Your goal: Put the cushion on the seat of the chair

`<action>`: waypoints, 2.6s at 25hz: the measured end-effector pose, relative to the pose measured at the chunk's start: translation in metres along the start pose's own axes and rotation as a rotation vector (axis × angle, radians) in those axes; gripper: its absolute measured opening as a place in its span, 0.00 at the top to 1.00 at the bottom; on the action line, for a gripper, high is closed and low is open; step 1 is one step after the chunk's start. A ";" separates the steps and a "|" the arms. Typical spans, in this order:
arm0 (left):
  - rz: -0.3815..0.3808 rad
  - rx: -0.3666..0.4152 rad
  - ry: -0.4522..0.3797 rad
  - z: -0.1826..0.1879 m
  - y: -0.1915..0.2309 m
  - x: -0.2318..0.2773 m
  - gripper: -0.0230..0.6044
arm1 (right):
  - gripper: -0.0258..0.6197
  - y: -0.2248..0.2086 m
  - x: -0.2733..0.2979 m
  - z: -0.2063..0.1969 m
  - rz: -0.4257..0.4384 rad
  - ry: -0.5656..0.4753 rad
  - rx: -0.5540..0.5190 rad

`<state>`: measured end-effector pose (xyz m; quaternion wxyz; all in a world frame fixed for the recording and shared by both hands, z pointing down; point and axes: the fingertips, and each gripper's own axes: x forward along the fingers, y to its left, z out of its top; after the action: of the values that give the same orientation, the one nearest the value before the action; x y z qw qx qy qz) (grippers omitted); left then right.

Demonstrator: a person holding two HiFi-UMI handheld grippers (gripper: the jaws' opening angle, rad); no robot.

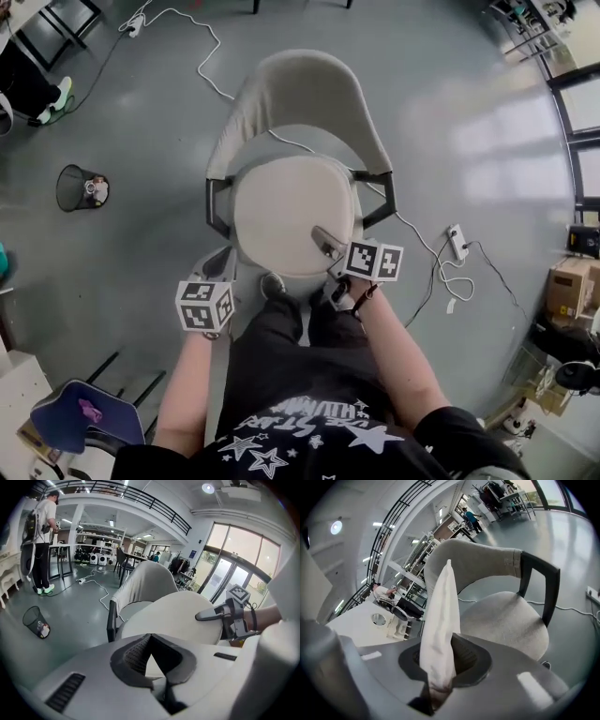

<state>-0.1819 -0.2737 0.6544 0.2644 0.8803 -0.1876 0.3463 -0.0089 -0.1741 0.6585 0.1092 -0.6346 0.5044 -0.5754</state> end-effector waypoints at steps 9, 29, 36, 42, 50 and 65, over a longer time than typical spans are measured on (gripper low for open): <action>-0.007 0.039 0.080 -0.033 -0.004 0.037 0.95 | 0.87 -0.083 0.030 0.003 -0.173 0.075 -0.137; -0.006 0.008 0.177 -0.087 -0.022 0.111 0.95 | 0.72 -0.204 0.065 -0.005 -0.349 0.110 -0.242; -0.005 0.018 0.209 -0.094 -0.019 0.114 0.95 | 0.62 -0.225 0.072 0.000 -0.396 0.088 -0.249; -0.035 0.008 0.208 -0.095 -0.022 0.117 0.95 | 0.50 -0.232 0.066 0.002 -0.384 0.038 -0.214; -0.053 0.020 0.200 -0.091 -0.025 0.116 0.95 | 0.46 -0.252 0.023 -0.010 -0.513 -0.024 -0.124; -0.061 -0.002 -0.007 0.004 -0.065 0.023 0.95 | 0.82 -0.085 -0.073 0.045 -0.328 -0.189 -0.206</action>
<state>-0.1305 -0.2284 0.6466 0.2750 0.8867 -0.1618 0.3346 0.0849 -0.0987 0.6600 -0.0043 -0.7671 0.4379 -0.4688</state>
